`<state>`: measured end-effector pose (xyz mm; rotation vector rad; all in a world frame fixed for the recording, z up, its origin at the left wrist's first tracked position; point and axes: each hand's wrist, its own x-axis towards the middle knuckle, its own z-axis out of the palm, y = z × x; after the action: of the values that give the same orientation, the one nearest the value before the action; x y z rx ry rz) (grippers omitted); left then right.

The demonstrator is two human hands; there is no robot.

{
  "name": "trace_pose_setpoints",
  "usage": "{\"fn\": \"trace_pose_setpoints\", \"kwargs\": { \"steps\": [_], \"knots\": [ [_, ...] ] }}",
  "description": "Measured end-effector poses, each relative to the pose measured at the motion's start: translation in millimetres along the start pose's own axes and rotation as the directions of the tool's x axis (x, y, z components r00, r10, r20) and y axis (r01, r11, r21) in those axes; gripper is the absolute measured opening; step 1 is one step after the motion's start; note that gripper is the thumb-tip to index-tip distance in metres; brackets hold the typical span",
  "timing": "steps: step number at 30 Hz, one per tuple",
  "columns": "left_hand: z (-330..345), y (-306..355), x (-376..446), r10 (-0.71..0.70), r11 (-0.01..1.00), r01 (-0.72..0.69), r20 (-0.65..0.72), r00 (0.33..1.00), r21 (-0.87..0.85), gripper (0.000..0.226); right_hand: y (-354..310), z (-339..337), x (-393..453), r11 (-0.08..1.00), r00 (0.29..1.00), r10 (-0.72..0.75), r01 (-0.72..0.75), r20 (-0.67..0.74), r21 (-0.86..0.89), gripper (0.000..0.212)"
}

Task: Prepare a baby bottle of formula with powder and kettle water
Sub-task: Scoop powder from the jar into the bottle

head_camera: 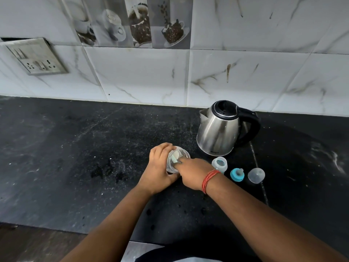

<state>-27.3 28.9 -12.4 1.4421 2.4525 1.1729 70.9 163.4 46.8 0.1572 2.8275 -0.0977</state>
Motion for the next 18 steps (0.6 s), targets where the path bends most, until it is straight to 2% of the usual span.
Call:
{"fn": "trace_pose_setpoints", "kwargs": {
  "steps": [3, 6, 11, 18],
  "knots": [
    [1.0, 6.7, 3.6, -0.002, 1.0, 0.002, -0.005, 1.0, -0.022, 0.082, 6.4, -3.8, -4.9, 0.999, 0.998, 0.015, -0.013, -0.057, 0.035, 0.03],
    [2.1, 9.9, 7.1, 0.0, 0.999, -0.001, -0.022, 1.0, -0.035, 0.084, 13.6, -7.3, -10.5, 1.0, 0.99, -0.003, 0.005, -0.142, 0.009, 0.027],
    [8.7, 8.5, 12.2, -0.002, 1.0, 0.001, -0.036, 0.999, -0.029, 0.083, 25.6, -10.3, -25.3, 0.999, 0.979, -0.044, 0.039, -0.2, -0.031, 0.024],
    [18.2, 16.0, 10.9, -0.018, 0.998, 0.018, -0.001, 1.0, -0.052, 0.081, 33.2, 1.8, -30.9, 0.997, 0.966, -0.009, 0.03, -0.259, 0.077, 0.025]
  ]
}}
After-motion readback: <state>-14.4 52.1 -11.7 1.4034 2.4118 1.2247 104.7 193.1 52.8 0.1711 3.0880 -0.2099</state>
